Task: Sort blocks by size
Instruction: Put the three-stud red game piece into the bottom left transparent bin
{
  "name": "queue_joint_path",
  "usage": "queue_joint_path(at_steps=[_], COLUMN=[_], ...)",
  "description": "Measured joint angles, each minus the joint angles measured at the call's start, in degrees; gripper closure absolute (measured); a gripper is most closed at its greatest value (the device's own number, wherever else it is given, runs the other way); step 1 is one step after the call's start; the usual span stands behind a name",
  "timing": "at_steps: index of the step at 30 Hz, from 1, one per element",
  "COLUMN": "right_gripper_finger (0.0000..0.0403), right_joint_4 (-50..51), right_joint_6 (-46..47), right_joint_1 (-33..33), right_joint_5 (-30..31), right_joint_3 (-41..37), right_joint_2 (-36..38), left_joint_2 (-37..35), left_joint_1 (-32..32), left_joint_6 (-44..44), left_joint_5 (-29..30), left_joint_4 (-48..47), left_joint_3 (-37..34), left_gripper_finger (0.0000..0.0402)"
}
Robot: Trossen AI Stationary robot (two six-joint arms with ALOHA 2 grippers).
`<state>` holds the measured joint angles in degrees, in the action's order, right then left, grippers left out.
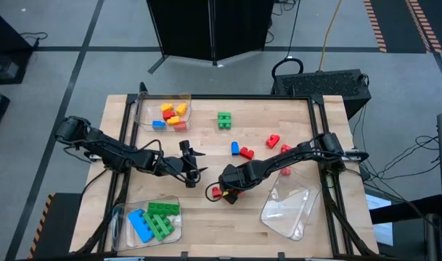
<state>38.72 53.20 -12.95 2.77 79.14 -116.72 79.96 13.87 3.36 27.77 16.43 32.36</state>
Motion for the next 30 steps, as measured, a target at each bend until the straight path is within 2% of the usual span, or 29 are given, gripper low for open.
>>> queue_joint_path(at_steps=[9, 18, 21, 26, 30], right_gripper_finger=[0.0021, 0.0127, 0.0149, 0.0145, 0.0136], right_joint_4=[0.4, 1.5, 1.6, 1.7, 2.0], right_joint_6=[-1.8, -1.8, -2.2, -3.6, -4.7], right_joint_1=[0.2, 0.3, 0.3, 0.3, -0.5], right_joint_5=[-0.5, 0.0, 0.3, 0.8, 4.9], right_joint_3=[0.1, 0.0, 0.0, -0.1, -0.4], right_joint_2=[-0.7, -0.8, -0.8, -0.3, 1.2], left_joint_2=[0.0, 0.0, 0.0, 0.0, 0.0], left_joint_1=[0.0, 0.0, 0.0, 0.0, 0.0], left_joint_6=[0.0, 0.0, 0.0, 0.0, 0.0], left_joint_5=[0.0, 0.0, 0.0, 0.0, 0.0], left_joint_4=[-0.5, -0.5, -0.5, -0.5, -0.5], left_joint_3=[0.0, 0.0, 0.0, 0.0, 0.0], left_gripper_finger=[0.0146, 0.0146, 0.0146, 0.0146, 0.0146])
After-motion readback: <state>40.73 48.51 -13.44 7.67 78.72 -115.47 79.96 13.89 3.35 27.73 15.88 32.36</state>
